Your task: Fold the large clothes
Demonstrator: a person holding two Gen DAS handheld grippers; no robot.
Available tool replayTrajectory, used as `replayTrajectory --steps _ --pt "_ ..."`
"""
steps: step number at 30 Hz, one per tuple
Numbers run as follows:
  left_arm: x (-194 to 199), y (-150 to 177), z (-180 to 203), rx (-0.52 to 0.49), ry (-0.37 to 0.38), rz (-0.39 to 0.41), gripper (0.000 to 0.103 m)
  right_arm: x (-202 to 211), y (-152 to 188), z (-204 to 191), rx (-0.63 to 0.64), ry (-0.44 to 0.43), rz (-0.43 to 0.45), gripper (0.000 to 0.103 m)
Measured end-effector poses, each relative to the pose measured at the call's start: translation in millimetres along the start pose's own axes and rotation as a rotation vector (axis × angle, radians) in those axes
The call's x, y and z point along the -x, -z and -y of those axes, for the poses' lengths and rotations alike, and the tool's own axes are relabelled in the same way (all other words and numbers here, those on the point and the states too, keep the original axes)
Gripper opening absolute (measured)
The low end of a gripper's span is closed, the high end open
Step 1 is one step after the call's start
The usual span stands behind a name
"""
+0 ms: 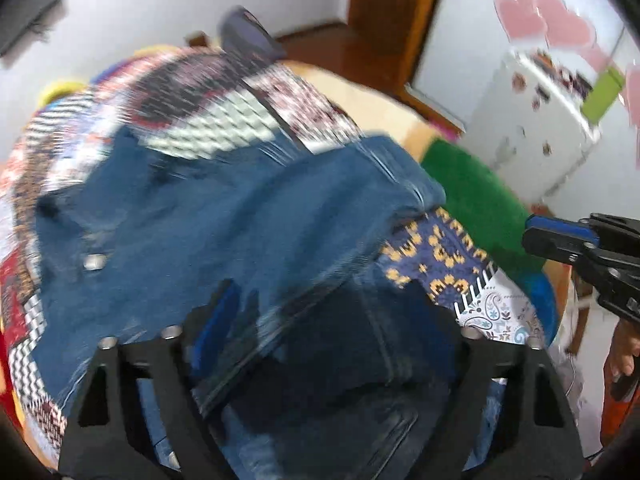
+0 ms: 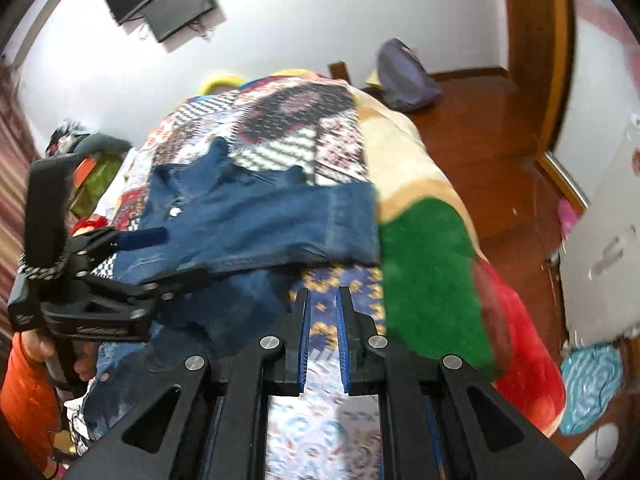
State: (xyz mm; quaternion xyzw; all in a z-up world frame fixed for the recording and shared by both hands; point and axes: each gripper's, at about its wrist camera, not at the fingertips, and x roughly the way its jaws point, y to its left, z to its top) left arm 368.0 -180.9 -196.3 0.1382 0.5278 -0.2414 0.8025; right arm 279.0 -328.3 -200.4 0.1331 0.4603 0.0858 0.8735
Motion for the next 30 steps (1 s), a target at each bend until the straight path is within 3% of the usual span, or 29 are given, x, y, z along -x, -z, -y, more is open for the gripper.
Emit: replayTrajectory --steps 2,4,6,10,15,23,30 --pt "-20.4 -4.9 10.3 -0.041 -0.018 -0.038 0.074 -7.0 7.4 9.3 -0.027 0.003 -0.018 0.009" --pt "-35.3 -8.7 15.6 -0.077 -0.064 -0.043 0.058 -13.9 12.7 16.2 -0.055 -0.004 -0.04 0.009" --pt "-45.3 -11.0 13.2 -0.083 -0.107 -0.032 0.052 -19.7 17.8 20.9 -0.076 -0.016 -0.06 0.009" --pt "-33.6 -9.2 -2.6 -0.018 -0.035 0.022 0.038 -29.3 19.7 19.0 -0.087 -0.036 -0.075 0.009" --pt "-4.4 -11.5 -6.6 0.023 -0.016 0.082 0.023 -36.9 15.6 14.7 -0.079 -0.041 -0.089 0.009" --pt "29.5 -7.7 -30.0 0.096 0.045 0.128 0.02 -39.9 -1.6 -19.1 -0.005 -0.059 -0.064 0.009" --pt "30.0 -5.3 -29.9 0.068 0.075 0.109 0.02 -51.0 -6.5 -58.9 0.042 -0.138 -0.072 0.009"
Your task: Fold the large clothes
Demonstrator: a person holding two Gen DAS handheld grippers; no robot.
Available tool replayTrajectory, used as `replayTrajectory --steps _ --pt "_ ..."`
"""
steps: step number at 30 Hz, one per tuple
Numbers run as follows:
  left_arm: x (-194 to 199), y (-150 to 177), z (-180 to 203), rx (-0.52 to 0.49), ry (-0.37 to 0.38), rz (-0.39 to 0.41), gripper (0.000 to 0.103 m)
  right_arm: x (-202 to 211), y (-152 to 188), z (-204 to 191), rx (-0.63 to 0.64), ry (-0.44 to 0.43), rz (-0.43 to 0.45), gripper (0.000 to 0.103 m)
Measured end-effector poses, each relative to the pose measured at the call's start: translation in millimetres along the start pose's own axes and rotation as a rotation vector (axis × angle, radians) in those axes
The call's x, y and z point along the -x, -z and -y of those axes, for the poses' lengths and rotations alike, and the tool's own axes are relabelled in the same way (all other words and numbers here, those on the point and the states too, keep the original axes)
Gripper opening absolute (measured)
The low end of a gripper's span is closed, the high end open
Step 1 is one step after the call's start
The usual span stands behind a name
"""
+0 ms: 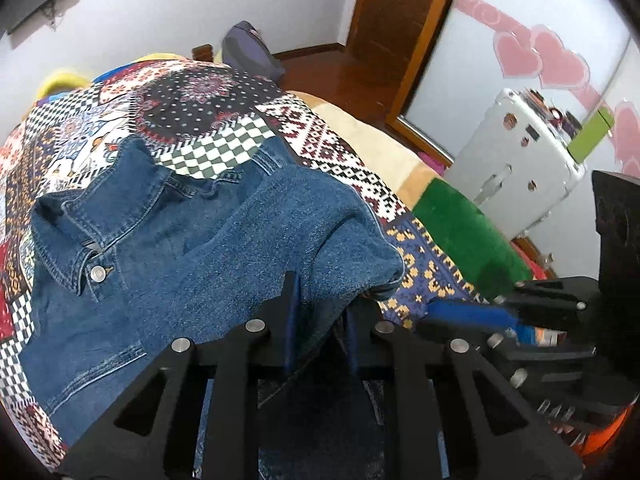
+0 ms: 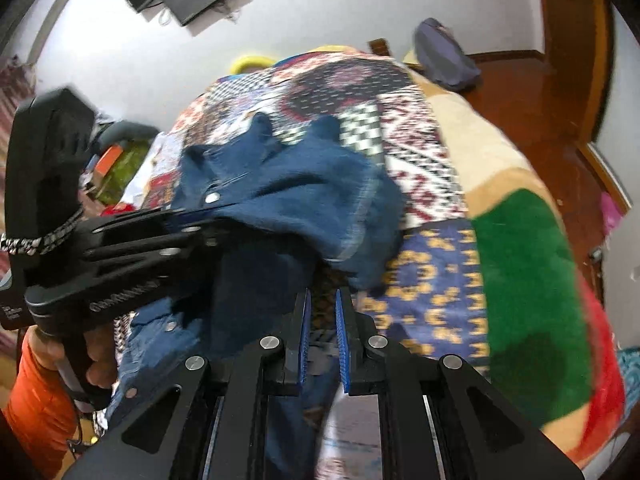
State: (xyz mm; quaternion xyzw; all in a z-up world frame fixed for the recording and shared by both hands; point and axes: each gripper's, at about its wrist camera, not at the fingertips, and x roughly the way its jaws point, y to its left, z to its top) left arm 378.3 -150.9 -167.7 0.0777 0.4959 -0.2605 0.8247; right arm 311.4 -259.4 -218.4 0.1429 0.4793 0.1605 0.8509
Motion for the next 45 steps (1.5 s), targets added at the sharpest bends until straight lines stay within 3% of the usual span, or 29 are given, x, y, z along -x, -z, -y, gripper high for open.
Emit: replayTrajectory --steps 3,7,9,14,20,23,27,30,32,35,38,40,42,45 --pt "-13.8 1.7 3.8 -0.022 0.004 -0.037 0.02 -20.1 4.7 -9.1 0.03 -0.014 -0.046 0.008" --pt "-26.2 4.3 6.7 -0.005 0.031 -0.073 0.02 -58.7 16.9 -1.6 0.031 0.062 -0.146 0.009" --pt "-20.1 3.4 7.7 -0.014 0.019 -0.046 0.02 -69.0 23.4 3.8 0.05 0.078 -0.163 0.009" --pt "3.1 -1.0 -5.0 -0.035 -0.077 0.026 0.005 -70.5 25.8 7.4 0.085 0.057 -0.156 0.009" --pt "66.8 15.3 -65.4 0.105 -0.172 0.175 0.005 -70.8 25.7 7.9 0.094 0.063 -0.16 0.009" --pt "105.5 39.4 -101.6 0.174 -0.273 0.246 0.005 -71.1 24.9 8.2 0.092 0.062 -0.165 0.009" --pt "133.2 86.1 -150.9 0.295 -0.361 0.244 0.005 -71.3 23.6 6.6 0.103 0.077 -0.171 0.009" --pt "131.9 130.2 -183.0 0.411 -0.355 0.199 0.006 -72.7 22.6 4.2 0.112 0.093 -0.176 0.009" --pt "118.6 164.6 -202.9 0.506 -0.29 0.149 0.008 -73.9 22.0 1.0 0.113 0.102 -0.178 0.009" --pt "92.5 205.6 -211.7 0.575 -0.264 0.07 0.013 -75.8 21.6 -1.2 0.11 0.119 -0.181 0.009" --pt "75.8 237.5 -218.0 0.612 -0.319 0.031 0.029 -77.7 20.5 -6.9 0.106 0.138 -0.186 0.009" --pt "77.7 254.7 -224.8 0.663 -0.328 0.056 0.047 -79.4 20.2 -7.5 0.114 0.153 -0.19 0.009" --pt "81.9 263.9 -231.1 0.698 -0.323 0.076 0.047 -79.3 20.0 -8.2 0.124 0.172 -0.193 0.009" --pt "85.3 277.6 -240.7 0.706 -0.434 0.041 0.047 -80.1 19.1 -11.9 0.131 0.197 -0.201 0.009"
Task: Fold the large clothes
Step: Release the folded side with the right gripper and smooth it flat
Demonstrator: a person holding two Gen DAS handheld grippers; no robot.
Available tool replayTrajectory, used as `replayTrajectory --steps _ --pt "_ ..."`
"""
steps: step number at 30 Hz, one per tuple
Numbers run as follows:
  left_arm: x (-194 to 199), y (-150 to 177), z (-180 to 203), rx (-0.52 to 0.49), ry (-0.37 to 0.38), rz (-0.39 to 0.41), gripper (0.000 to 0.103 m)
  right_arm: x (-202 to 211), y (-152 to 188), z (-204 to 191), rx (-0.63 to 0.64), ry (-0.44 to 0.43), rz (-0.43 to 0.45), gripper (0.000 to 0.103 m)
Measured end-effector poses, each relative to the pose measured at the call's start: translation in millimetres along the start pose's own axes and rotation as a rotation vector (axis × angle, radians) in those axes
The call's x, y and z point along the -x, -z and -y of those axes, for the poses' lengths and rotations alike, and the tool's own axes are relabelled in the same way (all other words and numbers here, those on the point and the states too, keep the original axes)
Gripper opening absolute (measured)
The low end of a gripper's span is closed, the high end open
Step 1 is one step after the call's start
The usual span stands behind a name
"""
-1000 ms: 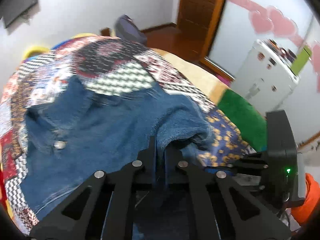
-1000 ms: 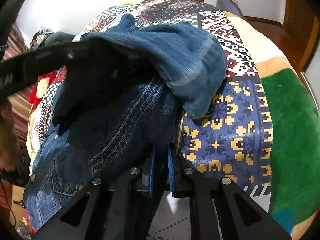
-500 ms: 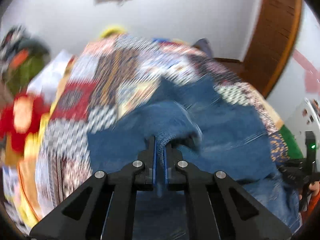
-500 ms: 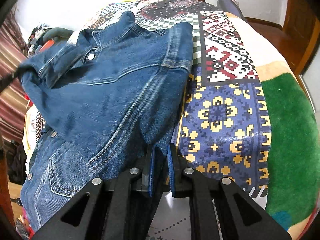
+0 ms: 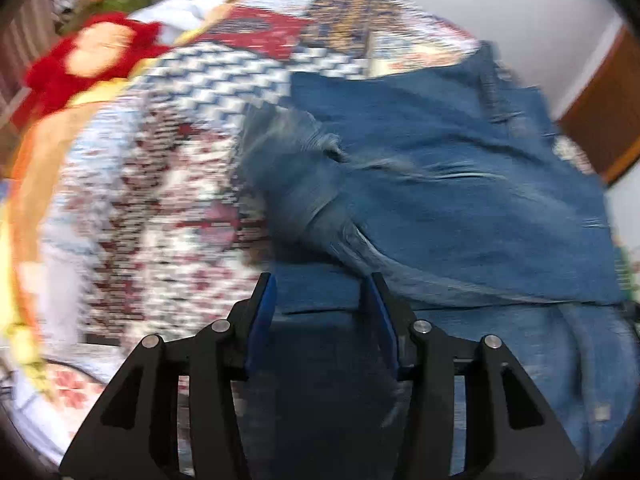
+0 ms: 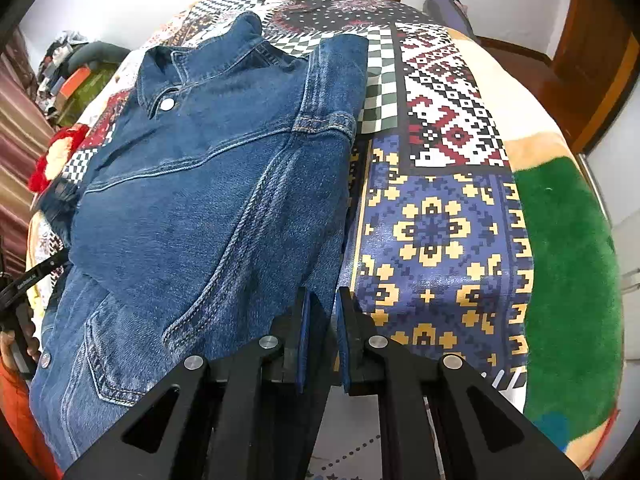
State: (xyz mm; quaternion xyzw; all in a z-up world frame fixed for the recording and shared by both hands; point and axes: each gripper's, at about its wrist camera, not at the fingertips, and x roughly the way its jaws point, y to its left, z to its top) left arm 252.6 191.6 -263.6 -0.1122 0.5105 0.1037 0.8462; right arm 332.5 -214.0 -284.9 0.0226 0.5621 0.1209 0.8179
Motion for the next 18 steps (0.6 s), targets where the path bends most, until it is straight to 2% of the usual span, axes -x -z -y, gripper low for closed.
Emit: replayTrajectory --steps 1,5,9,14,16,18 --pt "-2.5 2.5 -6.8 -0.006 -0.039 -0.008 0.047 0.5 -0.6 -0.8 0.002 0.008 -0.005 0.009" --pt "4.3 10.5 -28.5 0.02 -0.01 -0.029 0.047 9.3 -7.1 -3.0 0.013 0.06 -0.018 0.009" --pt "29.1 5.7 -31.5 -0.003 -0.026 0.013 0.048 38.6 -18.7 -9.1 0.03 0.096 0.068 0.009" --pt "59.8 -13.8 -11.9 -0.071 -0.024 0.113 0.065 63.7 -34.2 -34.2 0.089 0.073 0.146 0.009" --pt "64.7 -21.5 2.2 -0.111 -0.025 0.145 0.072 62.1 -40.4 -50.2 0.142 0.075 0.16 0.009" --pt "61.5 -30.3 16.0 -0.138 -0.021 0.158 0.075 50.7 -45.4 -64.6 0.197 0.107 0.152 0.009"
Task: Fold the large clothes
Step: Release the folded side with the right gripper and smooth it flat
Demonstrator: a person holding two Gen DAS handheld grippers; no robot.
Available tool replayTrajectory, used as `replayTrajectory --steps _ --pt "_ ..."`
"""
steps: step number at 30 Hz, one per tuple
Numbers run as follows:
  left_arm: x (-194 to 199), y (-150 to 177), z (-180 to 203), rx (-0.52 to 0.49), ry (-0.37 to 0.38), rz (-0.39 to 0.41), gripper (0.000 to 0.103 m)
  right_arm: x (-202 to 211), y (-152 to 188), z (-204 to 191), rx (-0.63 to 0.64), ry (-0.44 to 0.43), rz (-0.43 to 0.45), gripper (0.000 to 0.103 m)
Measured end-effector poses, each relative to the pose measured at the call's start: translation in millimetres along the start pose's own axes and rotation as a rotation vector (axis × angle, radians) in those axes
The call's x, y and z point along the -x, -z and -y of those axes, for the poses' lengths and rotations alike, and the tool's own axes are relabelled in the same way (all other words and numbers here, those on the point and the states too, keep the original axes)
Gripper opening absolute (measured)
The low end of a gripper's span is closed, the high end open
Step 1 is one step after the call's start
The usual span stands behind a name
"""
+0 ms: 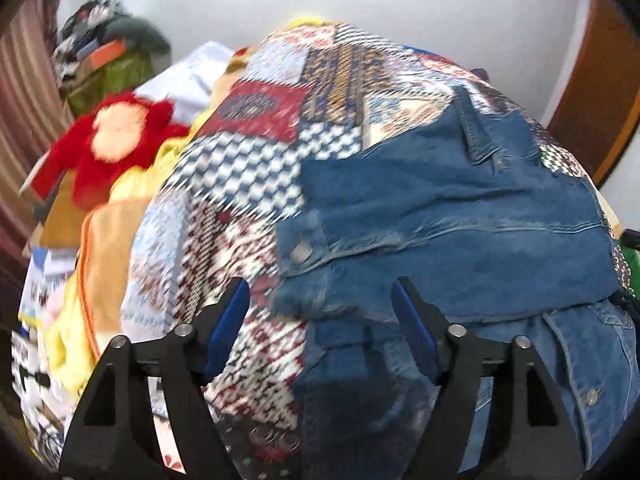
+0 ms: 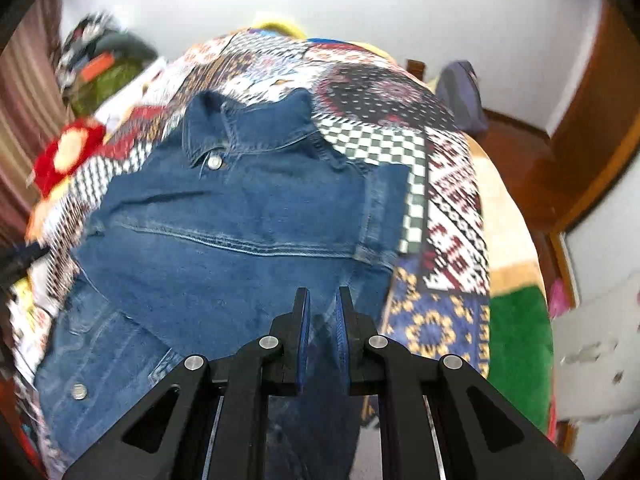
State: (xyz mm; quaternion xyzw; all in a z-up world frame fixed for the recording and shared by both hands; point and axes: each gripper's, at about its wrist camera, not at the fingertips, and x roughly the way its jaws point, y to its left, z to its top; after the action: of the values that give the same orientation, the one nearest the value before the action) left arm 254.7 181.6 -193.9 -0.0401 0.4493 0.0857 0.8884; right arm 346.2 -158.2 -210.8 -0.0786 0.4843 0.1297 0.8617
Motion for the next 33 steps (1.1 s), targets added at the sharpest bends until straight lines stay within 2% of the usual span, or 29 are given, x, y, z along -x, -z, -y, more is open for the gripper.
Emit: replayTrajectory --steps 6,8,10,11,15,19,23,26,28,33 --pt "-28.5 -7.2 33.8 -0.067 0.029 -0.049 0.075 -54.1 7.3 -7.7 0.104 0.142 -0.105 0.011" --pt "-38.6 -5.1 40.0 -0.083 0.029 -0.077 0.075 -58.8 12.0 -0.9 0.124 0.149 -0.089 0.026" --pt "-48.1 -1.6 43.5 -0.093 0.012 -0.108 0.075 -58.2 15.5 7.0 0.135 0.219 -0.06 0.08" --pt "-50.8 0.6 44.5 -0.099 0.002 -0.118 0.075 -58.8 17.1 12.5 0.144 0.26 -0.054 0.084" --pt "-60.7 14.6 44.4 -0.098 -0.034 -0.134 0.083 -60.8 20.1 46.9 0.009 0.075 -0.079 0.083" --pt "-56.7 19.9 31.7 -0.036 -0.001 -0.148 0.086 -64.0 26.1 72.0 -0.116 -0.049 -0.089 0.083" --pt "-43.2 11.4 18.9 -0.013 0.003 -0.148 0.086 -57.2 22.7 81.4 -0.208 -0.105 -0.097 0.083" --pt "-27.6 -5.9 4.0 0.016 -0.005 -0.089 0.087 -45.9 12.1 83.2 -0.23 -0.103 -0.072 0.084" --pt "-20.8 -20.8 -9.1 0.046 -0.012 -0.05 0.092 -37.0 4.3 87.0 -0.246 -0.118 -0.045 0.084" --pt "-31.3 -53.9 -38.5 0.132 0.014 -0.033 0.094 -25.7 -24.2 101.4 -0.305 -0.19 0.015 0.084"
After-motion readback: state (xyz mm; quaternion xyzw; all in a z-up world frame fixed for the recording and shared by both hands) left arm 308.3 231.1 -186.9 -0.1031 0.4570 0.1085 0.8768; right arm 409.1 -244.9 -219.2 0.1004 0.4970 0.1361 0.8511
